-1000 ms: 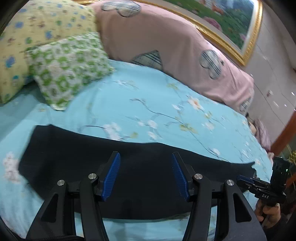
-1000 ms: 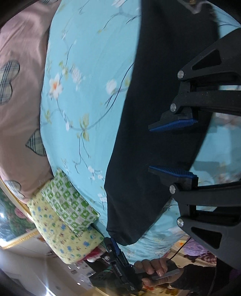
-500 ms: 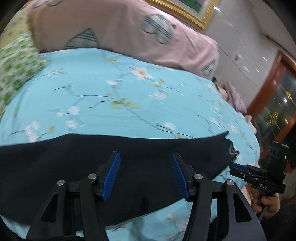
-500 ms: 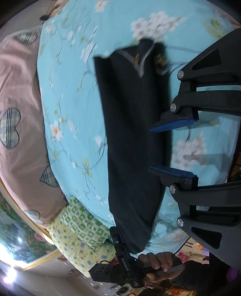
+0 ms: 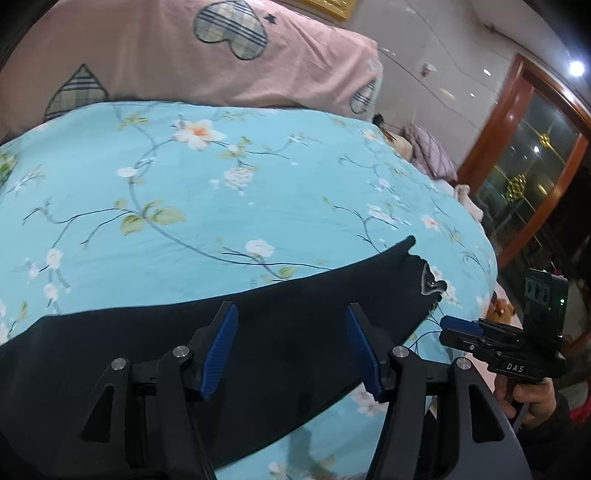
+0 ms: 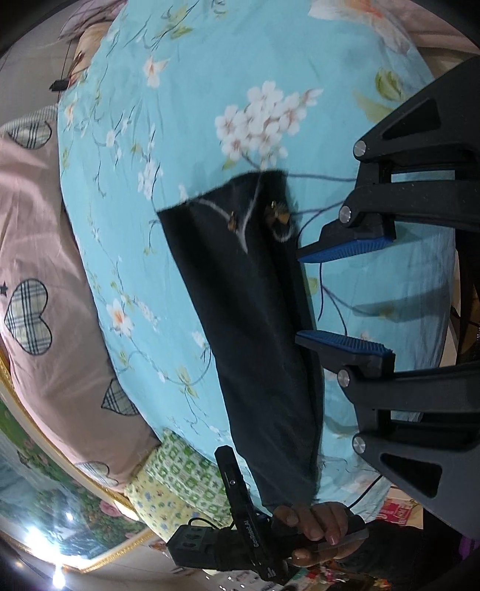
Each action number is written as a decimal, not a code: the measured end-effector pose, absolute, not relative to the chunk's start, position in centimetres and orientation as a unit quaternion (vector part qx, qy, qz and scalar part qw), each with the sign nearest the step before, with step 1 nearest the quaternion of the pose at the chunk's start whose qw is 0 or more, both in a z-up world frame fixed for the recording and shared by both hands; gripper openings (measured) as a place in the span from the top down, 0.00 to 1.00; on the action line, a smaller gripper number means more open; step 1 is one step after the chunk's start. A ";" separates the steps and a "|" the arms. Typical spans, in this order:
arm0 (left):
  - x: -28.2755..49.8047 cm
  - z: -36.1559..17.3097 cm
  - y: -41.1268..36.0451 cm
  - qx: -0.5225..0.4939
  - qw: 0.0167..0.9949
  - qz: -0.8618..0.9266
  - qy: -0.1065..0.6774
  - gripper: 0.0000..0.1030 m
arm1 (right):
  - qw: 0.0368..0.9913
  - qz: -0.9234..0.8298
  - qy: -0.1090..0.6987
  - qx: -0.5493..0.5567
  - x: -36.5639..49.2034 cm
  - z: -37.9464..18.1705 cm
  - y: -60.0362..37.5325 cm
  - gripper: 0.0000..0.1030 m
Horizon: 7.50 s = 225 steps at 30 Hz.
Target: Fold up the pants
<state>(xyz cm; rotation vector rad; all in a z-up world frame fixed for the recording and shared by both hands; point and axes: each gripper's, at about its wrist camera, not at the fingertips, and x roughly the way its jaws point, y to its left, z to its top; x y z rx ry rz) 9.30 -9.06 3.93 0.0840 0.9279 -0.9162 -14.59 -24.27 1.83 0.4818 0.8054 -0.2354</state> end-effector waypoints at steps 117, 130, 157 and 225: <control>10.1 -2.4 8.9 -0.135 0.834 -0.279 0.457 0.82 | 0.845 0.209 0.435 0.230 2.1 -1.8 -11.5 0.66; 8.0 -1.8 16.0 -0.205 0.853 -0.187 0.442 0.72 | 0.842 0.257 0.429 0.202 4.3 -0.2 -8.2 0.66; 2.9 -1.7 30.8 -0.297 0.870 -0.005 0.393 0.56 | 0.833 0.325 0.435 0.109 13.4 1.4 0.8 0.57; 7.1 9.4 19.3 -0.221 0.908 -0.157 0.320 0.82 | 0.812 0.421 0.391 0.105 21.6 7.6 1.3 0.86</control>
